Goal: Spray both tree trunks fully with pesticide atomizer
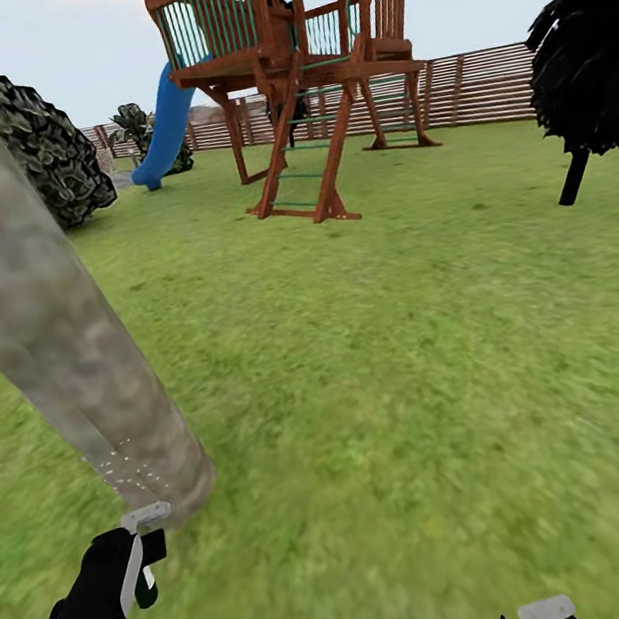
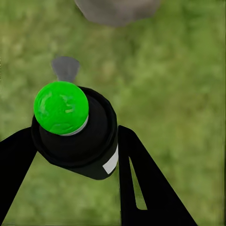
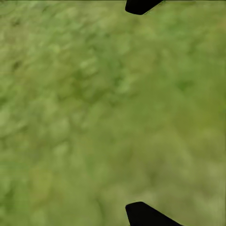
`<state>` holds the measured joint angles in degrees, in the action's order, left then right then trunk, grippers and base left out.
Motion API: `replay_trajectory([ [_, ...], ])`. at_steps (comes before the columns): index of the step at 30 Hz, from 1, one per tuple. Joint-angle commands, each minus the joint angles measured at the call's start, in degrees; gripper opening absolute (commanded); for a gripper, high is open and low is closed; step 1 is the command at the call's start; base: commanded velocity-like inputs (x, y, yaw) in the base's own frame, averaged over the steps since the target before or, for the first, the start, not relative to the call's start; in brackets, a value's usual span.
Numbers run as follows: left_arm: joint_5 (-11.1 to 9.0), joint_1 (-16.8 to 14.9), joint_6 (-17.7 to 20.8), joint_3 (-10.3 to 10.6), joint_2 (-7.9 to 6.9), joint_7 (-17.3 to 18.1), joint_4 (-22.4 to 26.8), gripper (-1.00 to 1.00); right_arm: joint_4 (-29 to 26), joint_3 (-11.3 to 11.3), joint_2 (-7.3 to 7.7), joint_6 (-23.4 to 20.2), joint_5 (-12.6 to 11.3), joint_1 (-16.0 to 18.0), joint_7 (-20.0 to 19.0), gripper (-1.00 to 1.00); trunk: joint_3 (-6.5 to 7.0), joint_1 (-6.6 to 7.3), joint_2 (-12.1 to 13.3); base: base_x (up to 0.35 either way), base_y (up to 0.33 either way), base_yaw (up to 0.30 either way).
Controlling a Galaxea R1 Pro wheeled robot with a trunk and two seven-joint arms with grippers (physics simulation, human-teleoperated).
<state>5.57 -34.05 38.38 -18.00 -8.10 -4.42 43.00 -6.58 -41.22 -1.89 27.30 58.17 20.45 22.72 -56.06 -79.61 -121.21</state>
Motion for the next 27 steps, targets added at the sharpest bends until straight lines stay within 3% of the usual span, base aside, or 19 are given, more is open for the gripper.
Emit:
replay_trajectory([
  [1, 0.59, -0.05, 0.29, -0.10, 0.02, 0.21, 0.07, -1.00, 0.02, -0.44, -0.04, 0.12, 0.62, 0.02, 0.22, 1.00, -0.05, -0.01, -0.02, 0.198, -0.229, 0.278],
  [12, 0.58, -0.05, 0.12, -0.10, 0.87, 0.21, -0.02, -1.00, 0.08, -0.44, -0.04, 0.12, 0.63, 0.02, 0.22, 1.00, -0.05, -0.01, -0.02, 0.244, -0.185, 0.269],
  [27, 0.57, -0.05, 0.12, -0.10, 1.15, 0.21, 0.03, -1.00, 0.08, -0.43, -0.04, 0.12, 0.63, 0.02, 0.22, 1.00, -0.05, -0.01, -0.02, 0.189, -0.219, 0.053],
])
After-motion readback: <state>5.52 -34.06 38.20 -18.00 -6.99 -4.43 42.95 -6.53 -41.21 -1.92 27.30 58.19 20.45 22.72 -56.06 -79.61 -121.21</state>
